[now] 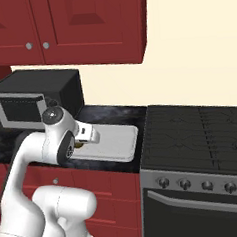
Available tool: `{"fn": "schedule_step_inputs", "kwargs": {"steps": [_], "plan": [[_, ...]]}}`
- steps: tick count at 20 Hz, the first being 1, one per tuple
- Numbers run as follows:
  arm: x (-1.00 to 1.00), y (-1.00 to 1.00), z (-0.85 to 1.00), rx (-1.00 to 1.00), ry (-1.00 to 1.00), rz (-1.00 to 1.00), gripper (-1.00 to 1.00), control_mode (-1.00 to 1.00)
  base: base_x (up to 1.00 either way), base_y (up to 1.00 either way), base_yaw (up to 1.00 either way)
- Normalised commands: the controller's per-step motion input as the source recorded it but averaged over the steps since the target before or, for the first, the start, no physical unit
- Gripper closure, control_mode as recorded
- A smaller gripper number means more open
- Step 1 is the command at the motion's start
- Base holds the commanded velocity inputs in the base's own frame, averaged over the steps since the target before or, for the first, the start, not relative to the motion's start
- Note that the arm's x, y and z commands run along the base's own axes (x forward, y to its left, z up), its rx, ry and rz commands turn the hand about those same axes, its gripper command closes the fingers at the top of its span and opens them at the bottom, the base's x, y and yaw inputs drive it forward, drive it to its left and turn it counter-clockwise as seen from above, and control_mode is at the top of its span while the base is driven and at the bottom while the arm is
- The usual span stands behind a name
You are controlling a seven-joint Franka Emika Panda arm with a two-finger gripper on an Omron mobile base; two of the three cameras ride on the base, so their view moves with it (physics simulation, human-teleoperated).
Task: Pick the kiwi and mango from the fridge and place them inside the tupperware on the counter.
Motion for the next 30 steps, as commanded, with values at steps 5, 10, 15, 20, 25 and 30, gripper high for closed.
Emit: {"fn": "schedule_step_inputs", "kwargs": {"steps": [5, 10, 15, 20, 25, 30], "plan": [[0.55, 0.00, -0.29, 0.00, 0.04, 0.00, 1.00, -1.00, 0.00, 0.00, 0.00], [0.48, 0.01, -0.35, 0.00, 0.02, 0.00, 1.00, -1.00, 0.00, 0.00, 0.00], [0.46, 0.00, -0.33, 0.00, 0.00, 0.00, 1.00, -1.00, 0.00, 0.00, 0.00], [0.47, 0.00, -0.32, 0.00, 0.00, 0.00, 1.00, -1.00, 0.00, 0.00, 0.00], [0.46, 0.00, -0.28, 0.00, 0.00, 0.00, 1.00, -1.00, 0.00, 0.00, 0.00], [0.46, 0.00, -0.23, 0.00, 0.02, 0.00, 1.00, -1.00, 0.00, 0.00, 0.00]]}}
